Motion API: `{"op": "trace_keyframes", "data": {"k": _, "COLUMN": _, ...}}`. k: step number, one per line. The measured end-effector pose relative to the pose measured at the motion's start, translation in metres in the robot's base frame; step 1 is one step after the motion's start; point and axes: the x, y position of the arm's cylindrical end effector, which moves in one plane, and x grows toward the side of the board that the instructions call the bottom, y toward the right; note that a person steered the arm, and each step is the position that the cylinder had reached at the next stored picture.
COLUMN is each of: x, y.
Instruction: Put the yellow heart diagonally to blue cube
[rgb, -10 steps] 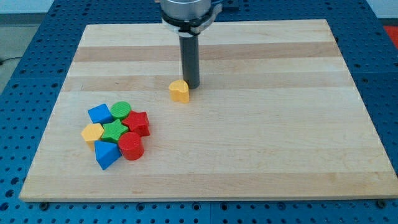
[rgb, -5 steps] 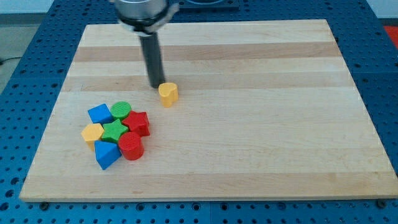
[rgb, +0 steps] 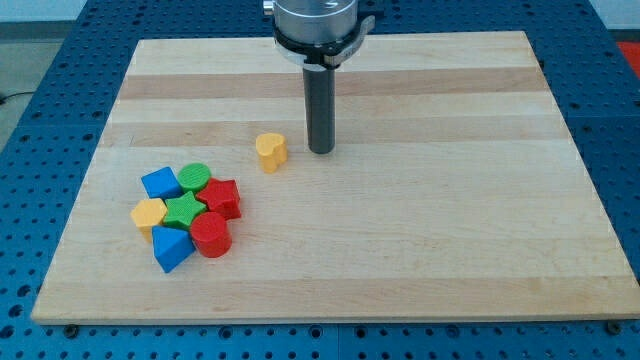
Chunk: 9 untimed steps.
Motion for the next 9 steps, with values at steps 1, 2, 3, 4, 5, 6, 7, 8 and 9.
{"op": "trace_keyframes", "data": {"k": 1, "x": 0.018, "y": -0.051}}
{"op": "trace_keyframes", "data": {"k": 2, "x": 0.019, "y": -0.087}}
{"op": "trace_keyframes", "data": {"k": 3, "x": 0.008, "y": -0.089}}
{"op": "trace_keyframes", "data": {"k": 4, "x": -0.004, "y": -0.108}}
{"op": "trace_keyframes", "data": {"k": 5, "x": -0.017, "y": -0.139}}
{"op": "trace_keyframes", "data": {"k": 6, "x": -0.018, "y": -0.161}}
{"op": "trace_keyframes", "data": {"k": 7, "x": -0.014, "y": -0.167}}
{"op": "trace_keyframes", "data": {"k": 8, "x": -0.014, "y": -0.179}}
{"op": "trace_keyframes", "data": {"k": 9, "x": -0.004, "y": -0.208}}
